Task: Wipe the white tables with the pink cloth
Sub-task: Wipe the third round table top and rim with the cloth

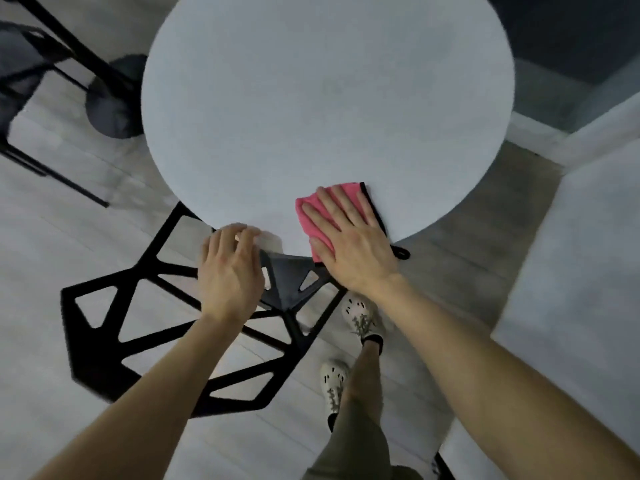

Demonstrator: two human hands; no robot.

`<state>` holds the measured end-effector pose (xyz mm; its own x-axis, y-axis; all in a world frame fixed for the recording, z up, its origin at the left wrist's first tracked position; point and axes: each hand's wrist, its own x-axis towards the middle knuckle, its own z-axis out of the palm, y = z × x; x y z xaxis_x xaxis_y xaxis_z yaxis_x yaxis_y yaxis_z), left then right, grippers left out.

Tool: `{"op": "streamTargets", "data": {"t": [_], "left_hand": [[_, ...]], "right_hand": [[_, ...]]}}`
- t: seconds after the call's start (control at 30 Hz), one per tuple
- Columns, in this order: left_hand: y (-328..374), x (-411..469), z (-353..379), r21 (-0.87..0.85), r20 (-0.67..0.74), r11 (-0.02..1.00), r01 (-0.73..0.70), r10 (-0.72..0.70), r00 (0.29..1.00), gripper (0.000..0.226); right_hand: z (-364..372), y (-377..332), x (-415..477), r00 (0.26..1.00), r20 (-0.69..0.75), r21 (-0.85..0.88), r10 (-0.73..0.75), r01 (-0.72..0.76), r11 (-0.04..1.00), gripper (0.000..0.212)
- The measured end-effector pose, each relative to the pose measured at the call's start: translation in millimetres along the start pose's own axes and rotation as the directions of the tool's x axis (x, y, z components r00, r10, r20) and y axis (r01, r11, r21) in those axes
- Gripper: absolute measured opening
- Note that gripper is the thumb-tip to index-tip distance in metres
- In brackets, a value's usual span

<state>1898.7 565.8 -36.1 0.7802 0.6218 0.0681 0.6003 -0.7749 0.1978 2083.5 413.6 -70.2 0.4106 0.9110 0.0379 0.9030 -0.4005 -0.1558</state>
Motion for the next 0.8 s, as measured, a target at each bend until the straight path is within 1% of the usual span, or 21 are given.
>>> {"op": "streamTargets", "data": {"t": [0.07,0.1,0.17,0.23,0.33,0.4,0.43,0.5,0.53,0.57,0.6,0.63,0.7,0.73,0.77,0.8], "left_hand": [[22,17,5,-0.027,0.017,0.992,-0.120,0.121,0.993,0.035],[33,25,8,-0.042,0.036,0.982,-0.186,0.188,0.982,0.038],[49,39,17,-0.062,0.065,0.941,-0.334,0.338,0.939,0.042],[57,53,25,-0.071,0.086,0.889,-0.452,0.457,0.885,0.045],[55,82,34,0.030,0.115,0.808,-0.589,0.582,0.805,0.049],[51,98,39,0.058,0.106,0.766,-0.641,0.634,0.766,0.050],[49,102,41,0.045,0.082,0.759,-0.649,0.645,0.760,0.051],[47,104,48,-0.008,0.048,0.769,-0.640,0.639,0.767,0.051],[46,103,50,-0.019,0.045,0.772,-0.635,0.635,0.771,0.051],[44,101,51,-0.019,0.041,0.775,-0.632,0.632,0.774,0.052],[42,100,51,-0.020,0.036,0.780,-0.626,0.626,0.779,0.052],[42,100,51,-0.023,0.033,0.781,-0.624,0.625,0.780,0.052],[43,101,48,-0.027,0.030,0.769,-0.638,0.639,0.769,0.052],[44,101,48,-0.029,0.024,0.768,-0.640,0.641,0.767,0.051],[44,100,49,-0.034,0.018,0.772,-0.635,0.636,0.772,0.051],[44,99,49,-0.038,0.014,0.774,-0.633,0.633,0.774,0.051]], "right_hand": [[-5,31,-23,0.989,-0.018,-0.026,0.145,-0.146,0.989,0.061],[-6,43,-31,0.972,-0.029,-0.033,0.234,-0.235,0.972,0.062],[-5,54,-38,0.905,-0.060,-0.021,0.421,-0.422,0.906,0.063],[0,53,-38,0.825,-0.092,0.023,0.558,-0.559,0.829,0.064],[9,42,-36,0.755,-0.152,0.120,0.638,-0.626,0.770,0.063],[18,39,-42,0.685,-0.203,0.244,0.700,-0.657,0.713,0.061],[23,38,-47,0.639,-0.202,0.333,0.742,-0.667,0.666,0.060],[25,36,-54,0.547,-0.112,0.548,0.830,-0.663,0.511,0.063],[21,33,-55,0.521,-0.038,0.648,0.853,-0.637,0.418,0.067],[14,27,-53,0.499,0.016,0.733,0.866,-0.595,0.329,0.074],[5,21,-51,0.463,0.049,0.810,0.885,-0.537,0.236,0.083],[2,17,-47,0.400,0.081,0.869,0.913,-0.477,0.132,0.091],[-5,17,-41,0.252,0.238,0.918,0.938,-0.374,-0.132,0.099],[-6,22,-40,0.185,0.318,0.906,0.930,-0.349,-0.240,0.096],[-4,28,-41,0.133,0.368,0.880,0.921,-0.370,-0.298,0.086],[-2,34,-43,0.109,0.392,0.851,0.913,-0.419,-0.315,0.068]]}}
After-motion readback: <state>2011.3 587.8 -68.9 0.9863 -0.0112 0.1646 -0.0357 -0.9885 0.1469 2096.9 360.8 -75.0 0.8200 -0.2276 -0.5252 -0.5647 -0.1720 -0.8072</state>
